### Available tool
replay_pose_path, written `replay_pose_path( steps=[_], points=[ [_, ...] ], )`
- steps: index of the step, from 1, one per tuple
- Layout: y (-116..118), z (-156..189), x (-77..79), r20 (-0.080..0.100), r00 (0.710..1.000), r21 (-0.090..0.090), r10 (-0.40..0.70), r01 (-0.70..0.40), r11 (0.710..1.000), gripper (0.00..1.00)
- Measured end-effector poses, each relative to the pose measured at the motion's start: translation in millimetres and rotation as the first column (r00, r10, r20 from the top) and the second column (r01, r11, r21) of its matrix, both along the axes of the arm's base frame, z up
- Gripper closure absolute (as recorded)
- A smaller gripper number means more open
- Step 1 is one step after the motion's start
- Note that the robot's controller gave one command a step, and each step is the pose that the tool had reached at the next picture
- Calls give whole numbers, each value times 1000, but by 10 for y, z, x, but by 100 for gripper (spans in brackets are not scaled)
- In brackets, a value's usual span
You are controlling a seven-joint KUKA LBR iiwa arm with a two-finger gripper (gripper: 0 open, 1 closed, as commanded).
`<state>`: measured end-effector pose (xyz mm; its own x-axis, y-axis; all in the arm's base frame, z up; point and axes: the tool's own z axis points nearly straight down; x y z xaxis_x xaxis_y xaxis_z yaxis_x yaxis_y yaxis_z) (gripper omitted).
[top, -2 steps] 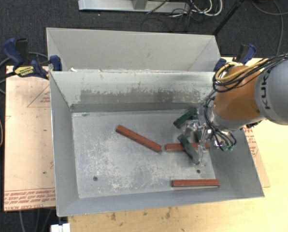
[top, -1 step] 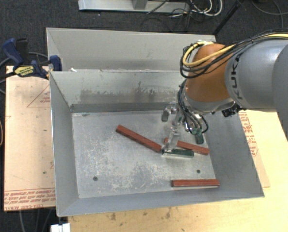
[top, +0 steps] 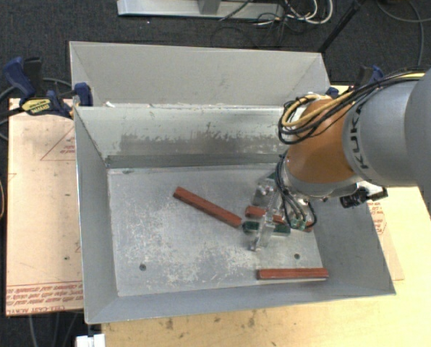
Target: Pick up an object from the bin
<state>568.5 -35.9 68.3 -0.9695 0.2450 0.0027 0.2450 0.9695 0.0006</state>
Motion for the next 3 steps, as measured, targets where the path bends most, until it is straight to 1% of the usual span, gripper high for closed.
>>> replay_pose_path(
  steps=[1,2,3],
  points=[
    [4,19,17,4,1000,0,1,-1,1000,100],
    [4,19,18,5,1000,0,1,-1,1000,0],
    [4,20,17,4,1000,0,1,-1,1000,100]
  ],
)
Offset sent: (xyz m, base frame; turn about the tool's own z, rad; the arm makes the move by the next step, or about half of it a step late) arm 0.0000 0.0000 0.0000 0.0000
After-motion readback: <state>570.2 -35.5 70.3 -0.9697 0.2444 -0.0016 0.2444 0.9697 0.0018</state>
